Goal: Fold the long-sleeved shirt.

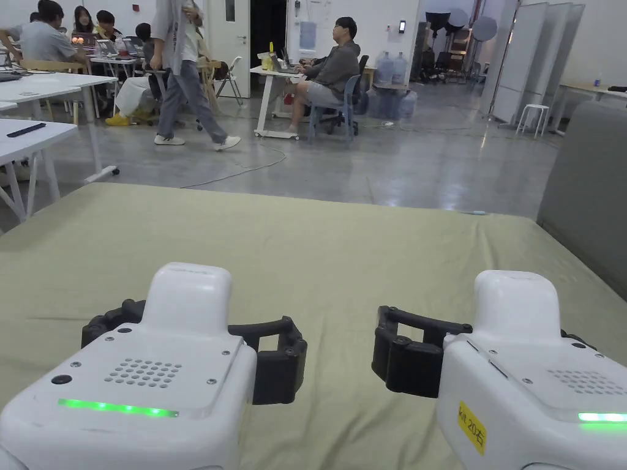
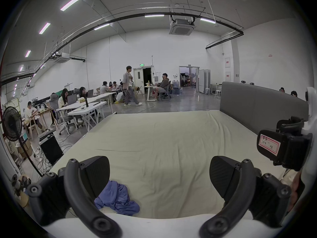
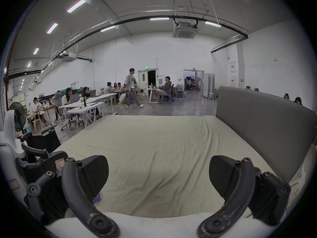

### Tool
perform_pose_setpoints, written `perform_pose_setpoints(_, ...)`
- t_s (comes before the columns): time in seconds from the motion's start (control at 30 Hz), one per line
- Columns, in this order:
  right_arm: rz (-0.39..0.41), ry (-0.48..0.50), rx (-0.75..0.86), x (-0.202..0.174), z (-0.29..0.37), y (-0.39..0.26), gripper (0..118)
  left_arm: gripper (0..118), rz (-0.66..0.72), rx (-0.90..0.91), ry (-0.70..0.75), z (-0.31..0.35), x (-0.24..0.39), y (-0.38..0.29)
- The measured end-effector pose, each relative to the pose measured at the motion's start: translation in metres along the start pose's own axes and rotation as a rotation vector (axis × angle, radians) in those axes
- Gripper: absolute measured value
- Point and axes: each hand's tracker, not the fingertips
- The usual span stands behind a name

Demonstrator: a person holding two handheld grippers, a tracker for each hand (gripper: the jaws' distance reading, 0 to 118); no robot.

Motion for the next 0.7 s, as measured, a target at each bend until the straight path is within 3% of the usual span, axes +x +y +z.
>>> perform_pose_setpoints(0.7,0.035,0.005,0.018,-0.0050,0.0018,-0.0006,116,116,0.013,-0.010,-0.008,-0.0016,-0.0027,-0.0005)
